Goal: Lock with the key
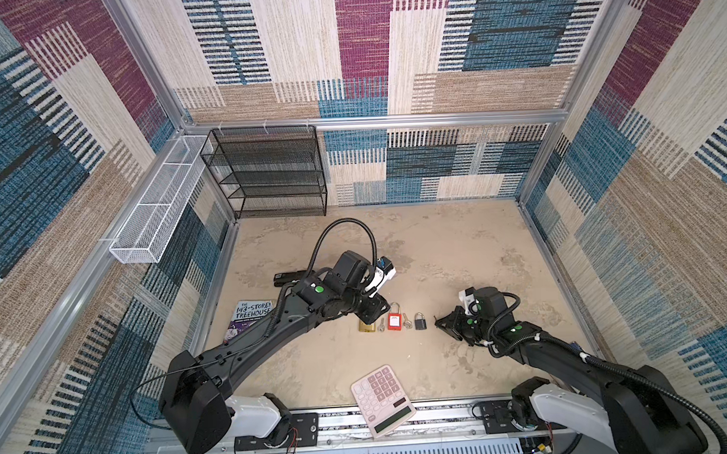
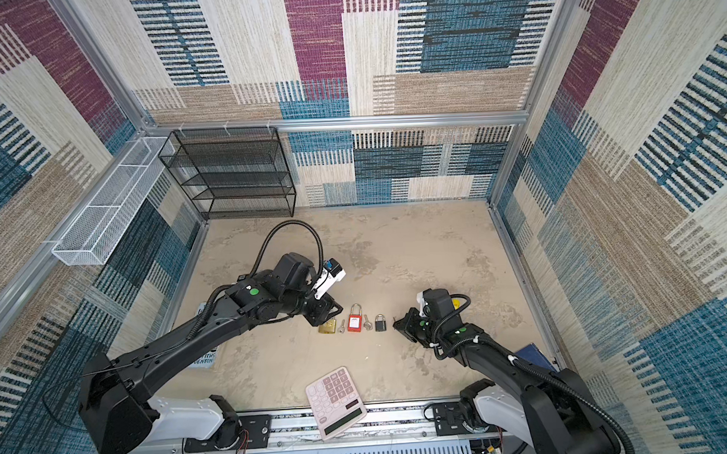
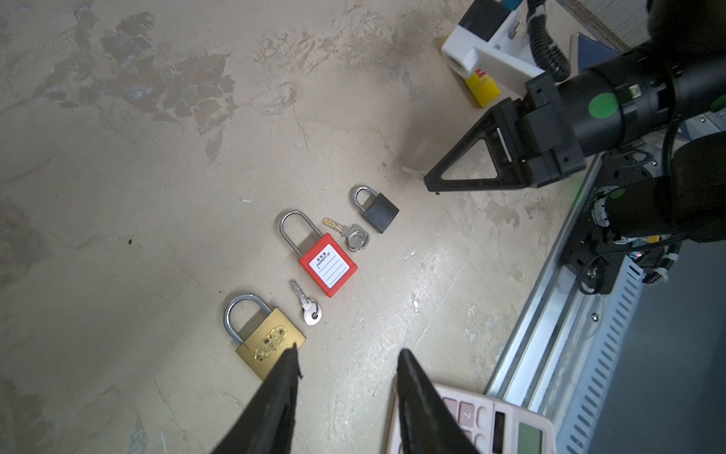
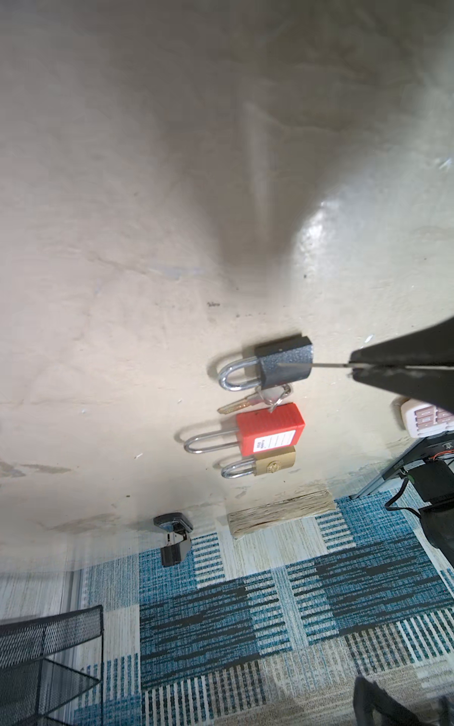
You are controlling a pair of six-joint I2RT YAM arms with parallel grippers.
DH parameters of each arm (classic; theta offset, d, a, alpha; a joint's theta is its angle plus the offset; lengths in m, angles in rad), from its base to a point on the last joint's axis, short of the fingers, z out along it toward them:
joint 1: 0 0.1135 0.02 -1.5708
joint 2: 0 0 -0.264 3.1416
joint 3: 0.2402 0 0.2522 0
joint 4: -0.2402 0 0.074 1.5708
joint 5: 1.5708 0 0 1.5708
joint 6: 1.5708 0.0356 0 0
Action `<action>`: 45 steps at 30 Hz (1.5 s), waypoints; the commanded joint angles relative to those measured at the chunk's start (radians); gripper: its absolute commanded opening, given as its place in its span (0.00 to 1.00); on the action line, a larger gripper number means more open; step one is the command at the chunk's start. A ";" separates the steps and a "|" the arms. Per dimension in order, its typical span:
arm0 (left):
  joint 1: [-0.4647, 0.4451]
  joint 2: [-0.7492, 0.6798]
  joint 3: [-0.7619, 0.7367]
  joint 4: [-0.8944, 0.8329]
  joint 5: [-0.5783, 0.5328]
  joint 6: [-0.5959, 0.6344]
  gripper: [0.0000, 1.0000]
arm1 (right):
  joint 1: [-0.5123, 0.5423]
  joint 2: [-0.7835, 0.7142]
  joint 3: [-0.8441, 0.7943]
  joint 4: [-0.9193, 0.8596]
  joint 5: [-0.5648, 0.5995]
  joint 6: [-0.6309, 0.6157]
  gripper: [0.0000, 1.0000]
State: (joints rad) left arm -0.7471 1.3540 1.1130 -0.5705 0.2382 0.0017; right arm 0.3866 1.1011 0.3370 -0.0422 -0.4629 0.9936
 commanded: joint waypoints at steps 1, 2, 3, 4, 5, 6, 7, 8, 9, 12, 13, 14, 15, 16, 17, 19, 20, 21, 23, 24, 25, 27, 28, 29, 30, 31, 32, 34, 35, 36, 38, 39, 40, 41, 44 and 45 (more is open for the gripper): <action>0.000 -0.010 -0.010 0.027 -0.012 -0.028 0.43 | 0.001 0.024 -0.006 0.090 -0.011 0.027 0.00; 0.000 -0.011 -0.016 0.032 -0.009 -0.032 0.43 | 0.002 0.030 -0.011 0.108 -0.010 0.028 0.00; 0.000 -0.012 -0.022 0.038 -0.008 -0.036 0.43 | 0.002 0.036 -0.015 0.129 -0.014 0.027 0.00; 0.000 -0.014 -0.028 0.044 -0.006 -0.041 0.43 | 0.002 0.046 -0.012 0.130 -0.009 0.026 0.00; 0.000 -0.012 -0.030 0.045 -0.004 -0.044 0.43 | 0.001 0.054 -0.010 0.136 -0.008 0.022 0.00; 0.000 -0.011 -0.031 0.046 0.001 -0.047 0.43 | 0.003 0.065 -0.009 0.154 -0.017 0.015 0.00; 0.000 -0.011 -0.031 0.045 0.004 -0.048 0.43 | 0.001 0.078 -0.006 0.159 -0.020 0.012 0.00; 0.000 -0.014 -0.031 0.042 0.004 -0.048 0.43 | 0.002 0.088 -0.002 0.163 -0.024 0.005 0.00; 0.000 -0.016 -0.031 0.039 0.002 -0.048 0.43 | 0.001 0.102 0.003 0.175 -0.033 -0.007 0.00; 0.000 -0.022 -0.037 0.037 -0.005 -0.048 0.43 | 0.002 0.138 0.012 0.197 -0.044 -0.013 0.00; 0.000 -0.026 -0.042 0.037 -0.004 -0.048 0.43 | 0.002 0.146 0.008 0.206 -0.039 -0.009 0.00; 0.000 -0.027 -0.044 0.037 -0.005 -0.048 0.43 | 0.001 0.151 0.008 0.212 -0.033 -0.005 0.00; 0.000 -0.028 -0.045 0.035 -0.005 -0.048 0.43 | 0.002 0.159 0.005 0.224 -0.033 -0.005 0.00; 0.000 -0.029 -0.045 0.030 -0.007 -0.049 0.43 | 0.001 0.168 0.006 0.227 -0.031 -0.004 0.00; 0.000 -0.028 -0.046 0.028 -0.007 -0.049 0.43 | 0.002 0.177 0.007 0.227 -0.031 -0.003 0.00; 0.000 -0.030 -0.050 0.027 -0.008 -0.049 0.43 | 0.001 0.196 0.008 0.230 -0.038 -0.003 0.02; 0.000 -0.032 -0.053 0.027 -0.009 -0.049 0.43 | 0.002 0.206 0.007 0.233 -0.040 -0.003 0.05; 0.000 -0.033 -0.055 0.028 -0.011 -0.048 0.43 | 0.002 0.213 0.004 0.235 -0.039 -0.003 0.08; 0.000 -0.033 -0.057 0.027 -0.014 -0.048 0.43 | 0.001 0.220 0.002 0.232 -0.034 0.002 0.17; 0.000 -0.033 -0.056 0.025 -0.014 -0.048 0.43 | 0.002 0.222 0.001 0.231 -0.033 0.005 0.23; 0.000 -0.034 -0.056 0.023 -0.016 -0.048 0.43 | 0.002 0.219 -0.001 0.231 -0.031 0.006 0.28; -0.001 -0.033 -0.056 0.021 -0.016 -0.045 0.44 | 0.002 0.217 0.001 0.214 -0.022 0.006 0.37; 0.000 -0.034 -0.055 0.020 -0.017 -0.045 0.44 | 0.002 0.214 0.002 0.206 -0.015 0.007 0.40; 0.000 -0.032 -0.054 0.017 -0.019 -0.043 0.44 | 0.001 0.210 0.003 0.201 -0.011 0.007 0.43; -0.001 -0.032 -0.052 0.015 -0.020 -0.043 0.44 | 0.002 0.205 0.006 0.188 -0.004 0.005 0.45; 0.000 -0.032 -0.051 0.012 -0.022 -0.043 0.44 | 0.003 0.203 0.009 0.177 0.003 0.007 0.46; 0.000 -0.032 -0.053 0.012 -0.023 -0.043 0.44 | 0.001 0.200 0.012 0.168 0.007 0.004 0.47; 0.000 -0.033 -0.052 0.009 -0.023 -0.045 0.44 | 0.002 0.195 0.024 0.145 0.018 -0.006 0.47; 0.000 -0.034 -0.052 0.009 -0.024 -0.046 0.44 | 0.001 0.191 0.033 0.128 0.031 -0.018 0.48; -0.001 -0.037 -0.053 0.010 -0.026 -0.048 0.44 | 0.003 0.185 0.047 0.112 0.041 -0.035 0.48; 0.002 -0.045 -0.057 0.017 -0.034 -0.050 0.44 | 0.002 0.173 0.080 0.086 0.057 -0.082 0.49; 0.002 -0.054 -0.061 0.026 -0.043 -0.053 0.44 | 0.001 0.163 0.103 0.070 0.064 -0.120 0.50; 0.004 -0.063 -0.068 0.037 -0.054 -0.059 0.46 | 0.002 0.153 0.125 0.052 0.077 -0.155 0.51; 0.007 -0.077 -0.077 0.052 -0.065 -0.066 0.51 | 0.002 0.141 0.151 0.019 0.104 -0.194 0.53; 0.025 -0.126 -0.107 0.096 -0.105 -0.085 0.73 | 0.002 0.092 0.226 -0.045 0.194 -0.300 0.75; 0.032 -0.147 -0.120 0.109 -0.123 -0.084 0.95 | 0.002 0.073 0.243 -0.052 0.221 -0.333 0.91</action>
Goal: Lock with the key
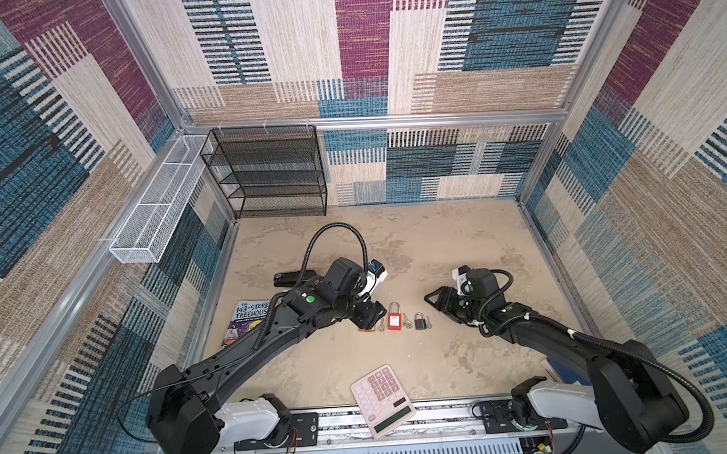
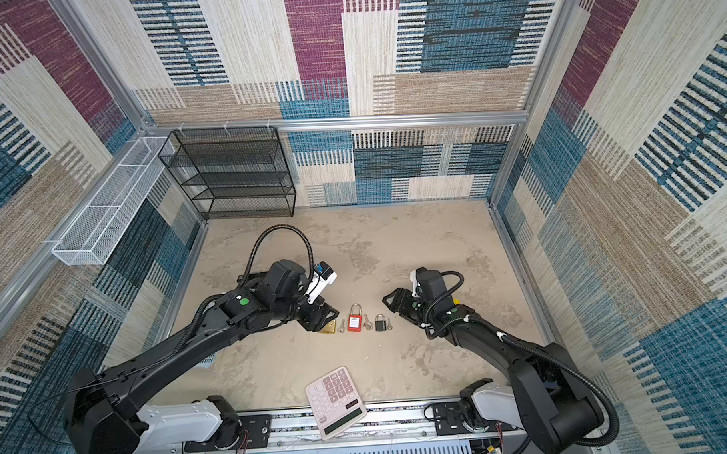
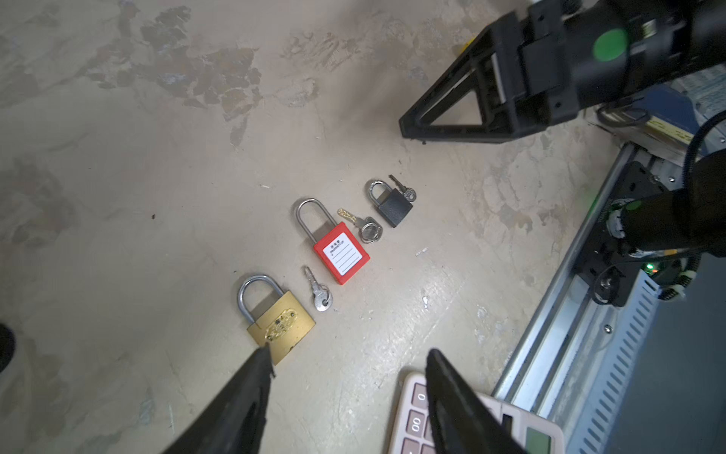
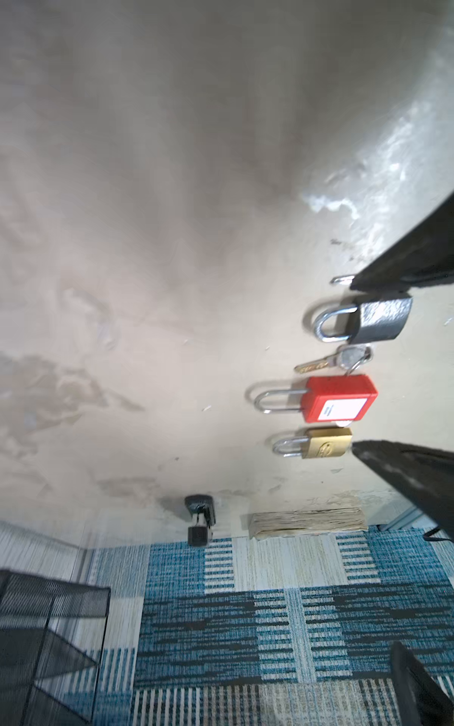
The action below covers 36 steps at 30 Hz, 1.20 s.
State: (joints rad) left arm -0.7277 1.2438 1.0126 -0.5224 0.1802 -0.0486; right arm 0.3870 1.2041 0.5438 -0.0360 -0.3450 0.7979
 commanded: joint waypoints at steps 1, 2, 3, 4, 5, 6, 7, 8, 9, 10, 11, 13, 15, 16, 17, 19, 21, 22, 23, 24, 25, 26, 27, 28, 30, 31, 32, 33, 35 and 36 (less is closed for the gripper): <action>0.020 -0.054 -0.030 0.071 -0.084 -0.033 0.98 | 0.002 -0.047 0.053 -0.062 0.129 -0.173 0.99; 0.031 -0.076 -0.043 0.086 -0.114 -0.031 0.98 | 0.001 -0.058 0.073 -0.072 0.168 -0.199 0.99; 0.044 -0.099 -0.056 0.099 -0.145 -0.028 0.99 | 0.002 -0.068 0.093 -0.079 0.209 -0.227 0.99; 0.059 -0.119 -0.070 0.115 -0.170 -0.028 0.98 | 0.001 -0.076 0.107 -0.080 0.248 -0.248 0.99; 0.084 -0.142 -0.089 0.138 -0.186 -0.028 0.99 | 0.002 -0.085 0.118 -0.073 0.306 -0.269 0.99; 0.111 -0.168 -0.108 0.163 -0.191 -0.030 0.99 | 0.001 -0.100 0.115 -0.047 0.376 -0.285 0.99; 0.145 -0.190 -0.126 0.196 -0.177 -0.038 0.98 | 0.001 -0.118 0.103 -0.012 0.427 -0.305 0.99; 0.202 -0.221 -0.152 0.237 -0.143 -0.042 0.98 | 0.001 -0.145 0.082 0.036 0.494 -0.343 0.99; 0.245 -0.248 -0.183 0.290 -0.125 -0.053 0.99 | 0.001 -0.175 0.053 0.101 0.543 -0.400 0.99; 0.285 -0.269 -0.207 0.328 -0.129 -0.057 0.98 | 0.000 -0.200 0.025 0.159 0.584 -0.450 0.99; 0.323 -0.291 -0.233 0.371 -0.159 -0.053 0.98 | 0.000 -0.223 -0.016 0.224 0.638 -0.510 0.99; 0.389 -0.323 -0.293 0.457 -0.269 -0.038 0.99 | -0.007 -0.249 -0.076 0.322 0.739 -0.604 0.99; 0.445 -0.341 -0.366 0.566 -0.324 0.012 0.99 | -0.030 -0.250 -0.139 0.425 0.797 -0.681 0.99; 0.478 -0.342 -0.405 0.620 -0.333 0.033 0.98 | -0.052 -0.248 -0.174 0.479 0.817 -0.700 0.99; 0.511 -0.336 -0.440 0.670 -0.338 0.038 0.98 | -0.079 -0.245 -0.211 0.534 0.826 -0.709 0.99; 0.569 -0.312 -0.499 0.747 -0.322 0.035 0.98 | -0.133 -0.248 -0.287 0.644 0.803 -0.720 0.99; 0.623 -0.276 -0.545 0.812 -0.319 0.013 0.98 | -0.179 -0.245 -0.360 0.771 0.777 -0.735 0.99; 0.649 -0.257 -0.570 0.854 -0.320 0.003 0.99 | -0.205 -0.234 -0.392 0.833 0.762 -0.735 0.99; 0.672 -0.237 -0.601 0.906 -0.316 -0.004 0.98 | -0.226 -0.215 -0.416 0.889 0.743 -0.737 0.99; 0.688 -0.217 -0.631 0.973 -0.308 -0.006 0.99 | -0.238 -0.193 -0.432 0.936 0.727 -0.745 0.99; 0.707 -0.190 -0.666 1.052 -0.296 -0.006 0.98 | -0.248 -0.159 -0.443 0.990 0.710 -0.756 0.99; 0.720 -0.157 -0.693 1.121 -0.282 -0.010 0.98 | -0.254 -0.118 -0.449 1.038 0.697 -0.767 0.99; 0.727 -0.127 -0.712 1.208 -0.270 -0.001 0.98 | -0.260 -0.083 -0.454 1.076 0.680 -0.771 0.99; 0.728 -0.089 -0.730 1.274 -0.265 0.016 0.98 | -0.268 -0.042 -0.455 1.119 0.656 -0.766 0.99; 0.729 -0.016 -0.760 1.387 -0.265 0.047 0.98 | -0.270 0.022 -0.433 1.159 0.649 -0.763 0.99; 0.729 0.031 -0.780 1.463 -0.271 0.049 0.99 | -0.271 0.050 -0.428 1.193 0.639 -0.782 0.99; 0.728 0.082 -0.793 1.543 -0.267 0.053 0.98 | -0.270 0.072 -0.415 1.199 0.645 -0.797 0.99; 0.729 0.120 -0.796 1.575 -0.249 0.059 0.98 | -0.270 0.082 -0.397 1.174 0.659 -0.799 0.99; 0.729 0.201 -0.807 1.668 -0.207 0.078 0.98 | -0.272 0.108 -0.400 1.229 0.657 -0.835 0.99; 0.729 0.241 -0.820 1.721 -0.192 0.085 0.98 | -0.273 0.123 -0.410 1.274 0.632 -0.858 0.99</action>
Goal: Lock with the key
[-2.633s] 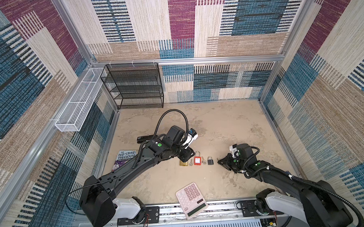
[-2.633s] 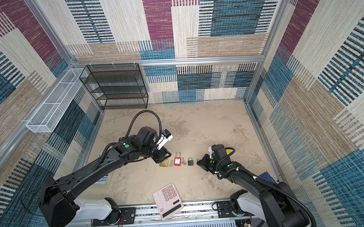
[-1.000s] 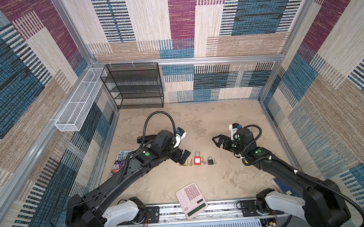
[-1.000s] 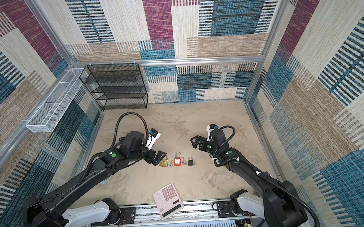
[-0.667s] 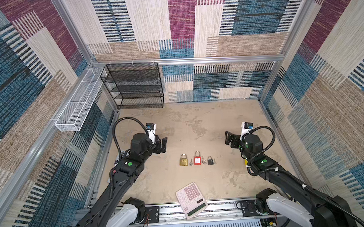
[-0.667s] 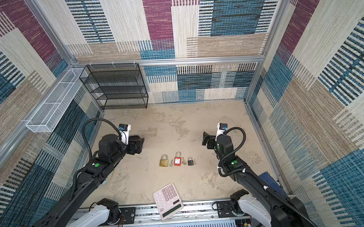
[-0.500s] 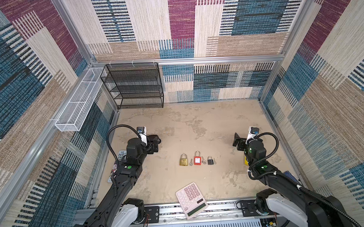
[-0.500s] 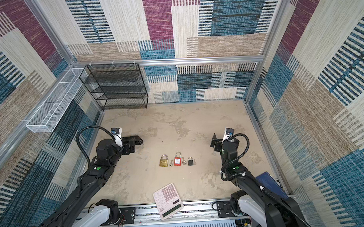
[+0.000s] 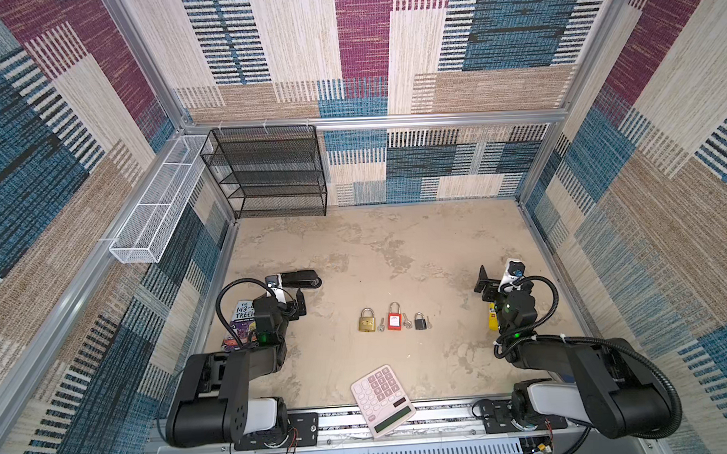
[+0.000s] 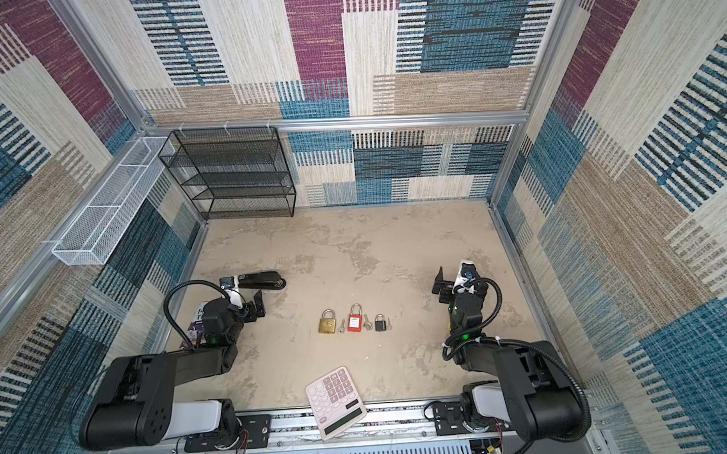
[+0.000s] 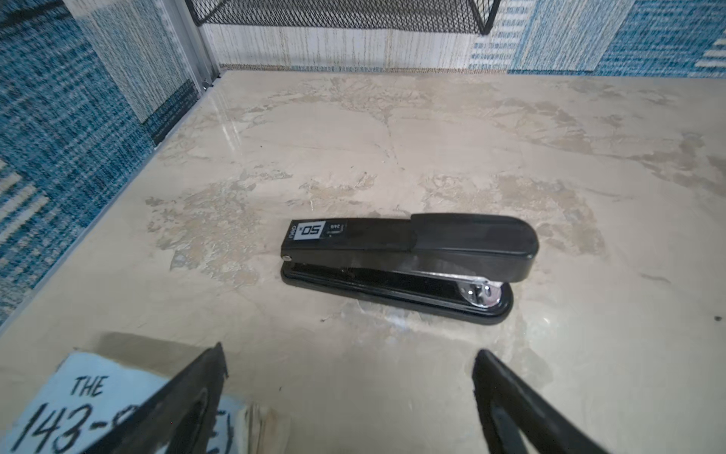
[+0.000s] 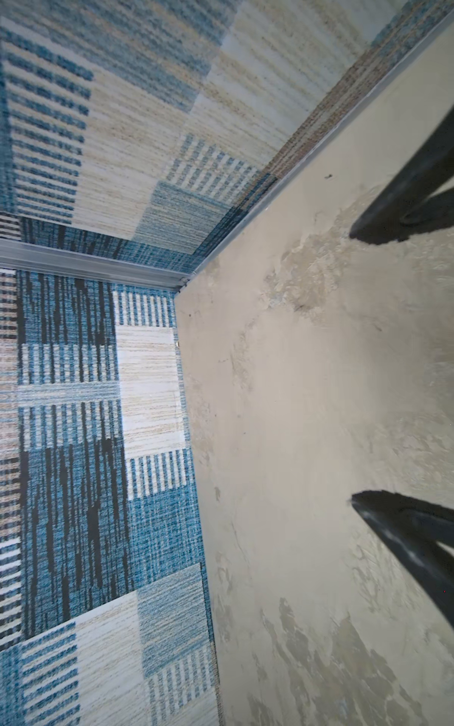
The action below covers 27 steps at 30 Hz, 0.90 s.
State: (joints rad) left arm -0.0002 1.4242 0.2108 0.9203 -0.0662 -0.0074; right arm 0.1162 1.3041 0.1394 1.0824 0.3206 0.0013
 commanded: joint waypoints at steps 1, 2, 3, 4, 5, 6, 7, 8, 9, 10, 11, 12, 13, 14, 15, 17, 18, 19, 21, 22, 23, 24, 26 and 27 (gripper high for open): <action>0.002 0.102 -0.033 0.347 0.066 0.050 0.98 | -0.002 0.041 -0.008 0.187 -0.050 -0.079 0.99; 0.002 0.158 -0.053 0.458 0.070 0.052 0.99 | -0.005 0.063 0.000 0.201 -0.050 -0.071 0.99; 0.003 0.167 -0.065 0.484 0.072 0.051 0.99 | -0.008 0.092 -0.001 0.230 -0.066 -0.069 0.99; 0.003 0.133 -0.062 0.427 0.073 0.049 0.99 | -0.010 0.134 -0.007 0.288 -0.090 -0.073 0.99; 0.003 0.113 -0.051 0.381 0.080 0.052 0.99 | -0.010 0.175 -0.005 0.325 -0.103 -0.084 0.99; 0.003 0.108 -0.038 0.354 0.083 0.055 0.99 | -0.010 0.186 0.000 0.331 -0.105 -0.085 0.99; 0.003 0.118 -0.019 0.342 0.088 0.056 0.99 | -0.017 0.162 0.008 0.266 -0.120 -0.070 0.99; 0.003 0.128 -0.008 0.338 0.086 0.058 0.99 | -0.028 0.162 0.002 0.287 -0.136 -0.065 0.99; 0.003 0.121 0.005 0.309 0.078 0.056 0.99 | -0.036 0.178 -0.012 0.329 -0.159 -0.067 0.99; 0.003 0.104 0.020 0.251 0.054 0.046 0.99 | -0.042 0.187 -0.012 0.329 -0.176 -0.064 0.99; 0.003 0.096 0.038 0.209 0.024 0.034 0.99 | -0.048 0.187 -0.003 0.306 -0.183 -0.058 0.99; 0.002 0.101 0.063 0.171 -0.012 0.020 0.99 | -0.056 0.192 0.014 0.280 -0.195 -0.052 0.99; 0.003 0.106 0.098 0.113 -0.041 0.009 0.99 | -0.066 0.212 0.029 0.263 -0.203 -0.042 0.99; 0.002 0.103 0.138 0.033 -0.056 -0.002 0.99 | -0.067 0.239 0.036 0.287 -0.208 -0.044 0.99; 0.002 0.107 0.189 -0.060 -0.063 -0.008 0.99 | -0.071 0.246 0.038 0.282 -0.214 -0.041 0.99; 0.003 0.112 0.217 -0.118 -0.056 -0.004 0.99 | -0.082 0.238 0.044 0.267 -0.226 -0.036 0.99; 0.005 0.114 0.205 -0.086 -0.071 -0.008 0.99 | -0.083 0.238 0.046 0.255 -0.228 -0.034 0.99; 0.004 0.114 0.205 -0.085 -0.093 -0.018 0.99 | -0.084 0.230 0.052 0.236 -0.233 -0.031 0.99; 0.005 0.113 0.204 -0.085 -0.093 -0.017 0.99 | -0.085 0.233 0.052 0.236 -0.234 -0.031 0.99; 0.004 0.112 0.201 -0.081 -0.086 -0.016 0.99 | -0.087 0.235 0.054 0.240 -0.235 -0.030 0.99; 0.005 0.109 0.199 -0.080 -0.085 -0.015 0.99 | -0.087 0.238 0.053 0.242 -0.236 -0.030 0.99; 0.004 0.112 0.200 -0.078 -0.083 -0.013 0.99 | -0.089 0.233 0.056 0.231 -0.239 -0.029 0.99; 0.003 0.110 0.211 -0.102 -0.083 -0.011 0.99 | -0.090 0.235 0.054 0.236 -0.239 -0.029 0.99; 0.003 0.111 0.207 -0.091 -0.073 -0.008 0.99 | -0.090 0.234 0.055 0.235 -0.241 -0.029 0.99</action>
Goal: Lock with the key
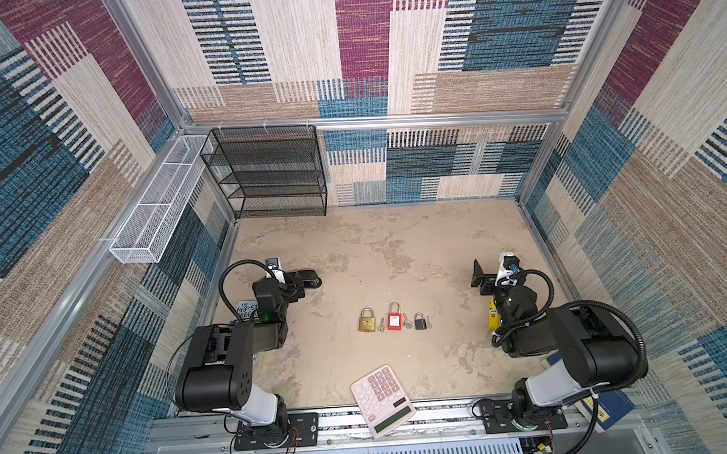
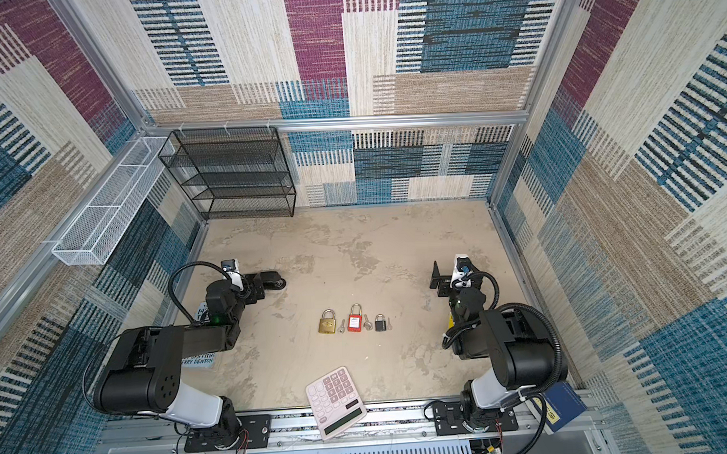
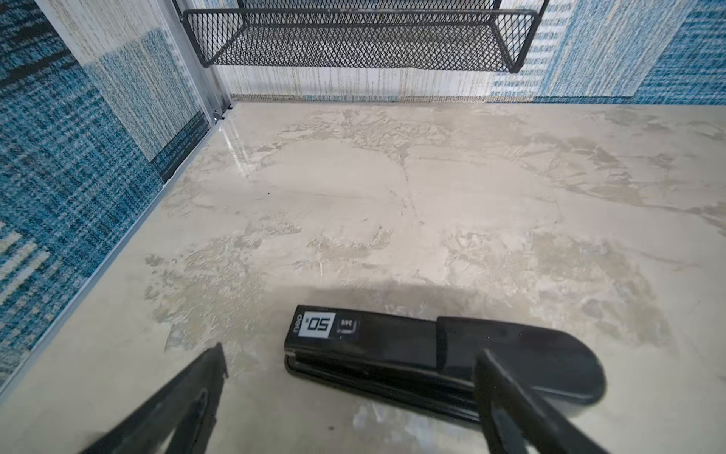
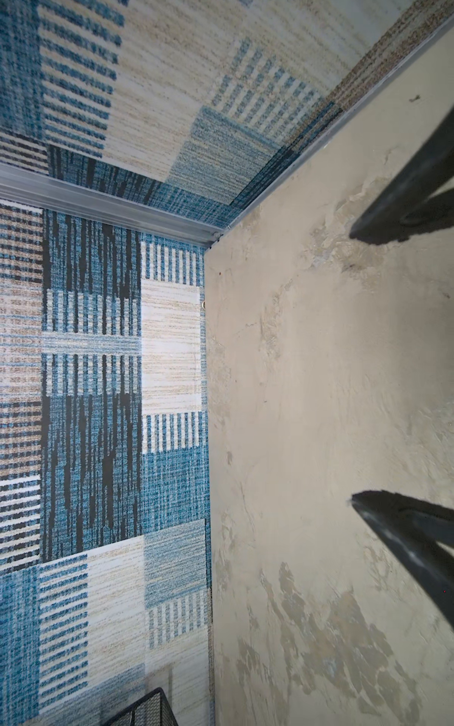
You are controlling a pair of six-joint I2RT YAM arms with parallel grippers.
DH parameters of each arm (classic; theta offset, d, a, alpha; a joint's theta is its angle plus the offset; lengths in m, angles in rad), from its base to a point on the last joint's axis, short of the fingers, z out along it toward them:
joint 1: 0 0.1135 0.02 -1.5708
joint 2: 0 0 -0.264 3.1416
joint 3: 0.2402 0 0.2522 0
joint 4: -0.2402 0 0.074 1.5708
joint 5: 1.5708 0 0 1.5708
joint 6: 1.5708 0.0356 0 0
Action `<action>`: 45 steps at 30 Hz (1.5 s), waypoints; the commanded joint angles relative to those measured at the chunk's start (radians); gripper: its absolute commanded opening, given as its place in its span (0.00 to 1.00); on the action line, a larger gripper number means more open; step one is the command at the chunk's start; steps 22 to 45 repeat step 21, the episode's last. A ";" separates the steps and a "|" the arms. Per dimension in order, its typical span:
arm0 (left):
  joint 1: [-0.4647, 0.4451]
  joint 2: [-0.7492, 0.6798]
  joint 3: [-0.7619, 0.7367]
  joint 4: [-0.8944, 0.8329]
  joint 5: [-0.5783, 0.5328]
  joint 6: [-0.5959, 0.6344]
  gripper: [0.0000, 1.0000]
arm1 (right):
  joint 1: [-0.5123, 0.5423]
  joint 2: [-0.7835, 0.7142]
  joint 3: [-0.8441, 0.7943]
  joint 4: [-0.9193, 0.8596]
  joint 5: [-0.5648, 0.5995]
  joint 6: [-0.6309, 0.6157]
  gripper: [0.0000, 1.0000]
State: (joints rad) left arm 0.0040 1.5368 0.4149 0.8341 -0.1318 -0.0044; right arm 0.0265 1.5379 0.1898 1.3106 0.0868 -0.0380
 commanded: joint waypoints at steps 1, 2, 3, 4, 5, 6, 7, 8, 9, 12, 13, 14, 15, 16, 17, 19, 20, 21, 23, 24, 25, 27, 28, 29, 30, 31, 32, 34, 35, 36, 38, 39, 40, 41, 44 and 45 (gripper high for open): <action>-0.002 0.003 0.007 -0.006 0.012 0.001 0.99 | 0.000 0.001 0.004 0.009 -0.006 0.011 0.99; -0.002 0.002 0.015 -0.022 0.032 0.008 0.99 | 0.000 0.001 0.004 0.007 -0.008 0.012 0.99; -0.003 0.002 0.013 -0.020 0.032 0.007 0.99 | 0.000 0.001 0.005 0.009 -0.008 0.011 0.99; -0.003 0.004 0.013 -0.015 0.033 0.009 0.99 | 0.000 0.001 0.005 0.008 -0.007 0.010 0.99; -0.003 0.002 0.014 -0.019 0.032 0.008 0.99 | 0.000 0.001 0.005 0.008 -0.007 0.010 0.99; -0.003 0.002 0.013 -0.019 0.033 0.007 0.99 | 0.000 0.001 0.004 0.009 -0.007 0.010 0.99; -0.002 0.003 0.014 -0.017 0.033 0.009 0.99 | 0.000 0.001 0.005 0.009 -0.008 0.010 0.99; -0.003 0.003 0.013 -0.020 0.034 0.008 0.99 | 0.000 0.002 0.004 0.009 -0.007 0.011 0.99; -0.002 0.003 0.013 -0.020 0.034 0.008 0.99 | -0.001 0.001 0.004 0.009 -0.008 0.010 0.99; -0.003 0.004 0.016 -0.021 0.037 0.008 0.99 | 0.000 0.001 0.004 0.009 -0.007 0.009 0.99; -0.001 0.007 0.021 -0.029 0.042 0.007 0.99 | 0.000 0.001 0.004 0.008 -0.008 0.010 0.99; -0.002 0.010 0.021 -0.029 0.043 0.007 0.99 | 0.000 0.001 0.005 0.009 -0.007 0.010 0.99; 0.001 0.015 0.027 -0.030 0.048 0.006 0.99 | 0.000 0.001 0.004 0.009 -0.007 0.010 0.99; 0.003 0.014 0.026 -0.033 0.052 0.005 0.99 | 0.000 0.001 0.004 0.009 -0.008 0.012 0.99; 0.004 0.012 0.024 -0.031 0.053 0.005 0.99 | 0.000 0.001 0.004 0.009 -0.007 0.011 0.99; 0.005 0.010 0.021 -0.028 0.052 0.004 0.99 | 0.000 0.001 0.005 0.009 -0.008 0.010 0.99; 0.004 0.006 0.018 -0.025 0.050 0.005 0.99 | 0.000 0.001 0.005 0.009 -0.007 0.011 0.99; 0.004 0.005 0.013 -0.017 0.050 0.007 0.99 | 0.000 0.000 0.005 0.008 -0.007 0.010 0.99; 0.004 0.005 0.013 -0.017 0.050 0.007 0.99 | 0.000 0.000 0.005 0.008 -0.007 0.010 0.99; 0.004 0.005 0.013 -0.017 0.050 0.007 0.99 | 0.000 0.000 0.005 0.008 -0.007 0.010 0.99; 0.004 0.005 0.013 -0.017 0.050 0.007 0.99 | 0.000 0.000 0.005 0.008 -0.007 0.010 0.99; 0.004 0.005 0.013 -0.017 0.050 0.007 0.99 | 0.000 0.000 0.005 0.008 -0.007 0.010 0.99; 0.004 0.005 0.013 -0.017 0.050 0.007 0.99 | 0.000 0.000 0.005 0.008 -0.007 0.010 0.99; 0.004 0.005 0.013 -0.017 0.050 0.007 0.99 | 0.000 0.000 0.005 0.008 -0.007 0.010 0.99; 0.004 0.005 0.013 -0.017 0.050 0.007 0.99 | 0.000 0.000 0.005 0.008 -0.007 0.010 0.99; 0.004 0.005 0.013 -0.017 0.050 0.007 0.99 | 0.000 0.000 0.005 0.008 -0.007 0.010 0.99; 0.004 0.005 0.013 -0.017 0.050 0.007 0.99 | 0.000 0.000 0.005 0.008 -0.007 0.010 0.99; 0.004 0.005 0.013 -0.017 0.050 0.007 0.99 | 0.000 0.000 0.005 0.008 -0.007 0.010 0.99; 0.004 0.005 0.013 -0.017 0.050 0.007 0.99 | 0.000 0.000 0.005 0.008 -0.007 0.010 0.99; 0.004 0.005 0.013 -0.017 0.050 0.007 0.99 | 0.000 0.000 0.005 0.008 -0.007 0.010 0.99; 0.004 0.005 0.013 -0.017 0.050 0.007 0.99 | 0.000 0.000 0.005 0.008 -0.007 0.010 0.99; 0.004 0.005 0.013 -0.017 0.050 0.007 0.99 | 0.000 0.000 0.005 0.008 -0.007 0.010 0.99; 0.004 0.005 0.013 -0.017 0.050 0.007 0.99 | 0.000 0.000 0.005 0.008 -0.007 0.010 0.99; 0.004 0.005 0.013 -0.017 0.050 0.007 0.99 | 0.000 0.000 0.005 0.008 -0.007 0.010 0.99; 0.004 0.005 0.013 -0.017 0.050 0.007 0.99 | 0.000 0.000 0.005 0.008 -0.007 0.010 0.99; 0.004 0.005 0.013 -0.017 0.050 0.007 0.99 | 0.000 0.000 0.005 0.008 -0.007 0.010 0.99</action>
